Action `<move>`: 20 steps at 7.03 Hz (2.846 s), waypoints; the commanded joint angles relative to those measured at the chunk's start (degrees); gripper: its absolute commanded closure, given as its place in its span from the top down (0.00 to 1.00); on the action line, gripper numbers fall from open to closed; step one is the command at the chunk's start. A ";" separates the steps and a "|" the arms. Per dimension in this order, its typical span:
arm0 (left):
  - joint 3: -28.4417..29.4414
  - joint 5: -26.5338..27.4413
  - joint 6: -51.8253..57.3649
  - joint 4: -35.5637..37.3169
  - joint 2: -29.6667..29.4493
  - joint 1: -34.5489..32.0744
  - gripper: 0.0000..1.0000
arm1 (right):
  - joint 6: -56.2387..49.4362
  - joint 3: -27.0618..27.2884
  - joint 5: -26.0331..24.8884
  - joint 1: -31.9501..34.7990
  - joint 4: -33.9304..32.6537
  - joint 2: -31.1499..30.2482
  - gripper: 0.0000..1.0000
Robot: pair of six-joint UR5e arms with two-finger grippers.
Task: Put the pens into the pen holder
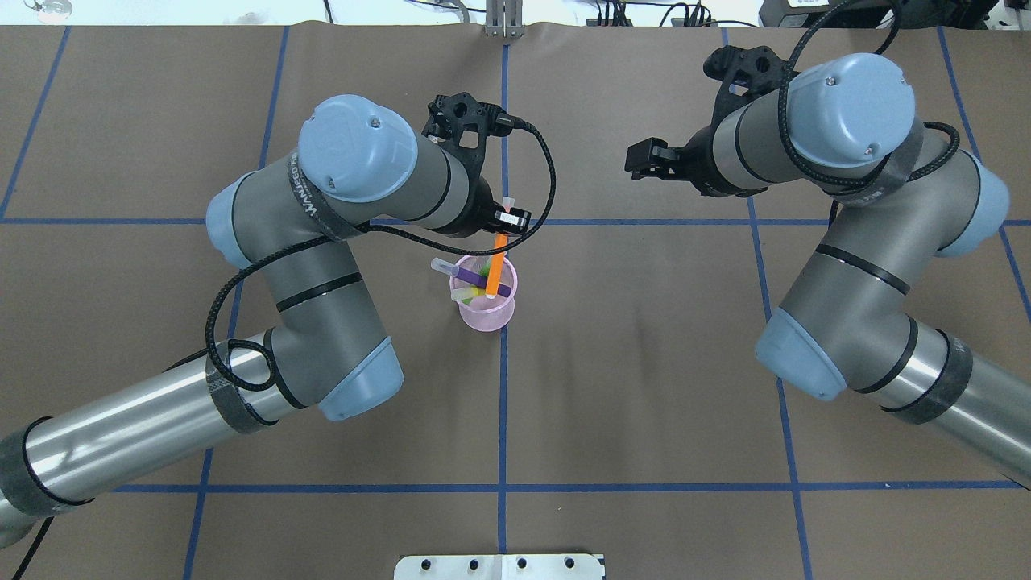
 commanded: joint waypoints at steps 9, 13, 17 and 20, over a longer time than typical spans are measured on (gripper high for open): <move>-10.19 -10.34 3.08 2.94 10.66 -8.16 0.99 | -5.06 0.61 7.16 4.45 0.11 -3.76 1.00; -20.42 -19.52 30.75 2.42 41.49 -26.45 0.99 | -36.45 -0.17 23.79 24.37 -0.15 -20.17 1.00; -17.45 -19.63 53.89 4.25 56.94 -42.74 0.99 | -65.63 -13.06 33.93 43.05 -0.24 -29.17 1.00; -14.97 -19.72 52.16 7.25 56.24 -42.50 0.99 | -67.50 -13.63 32.27 43.24 -0.76 -30.24 1.00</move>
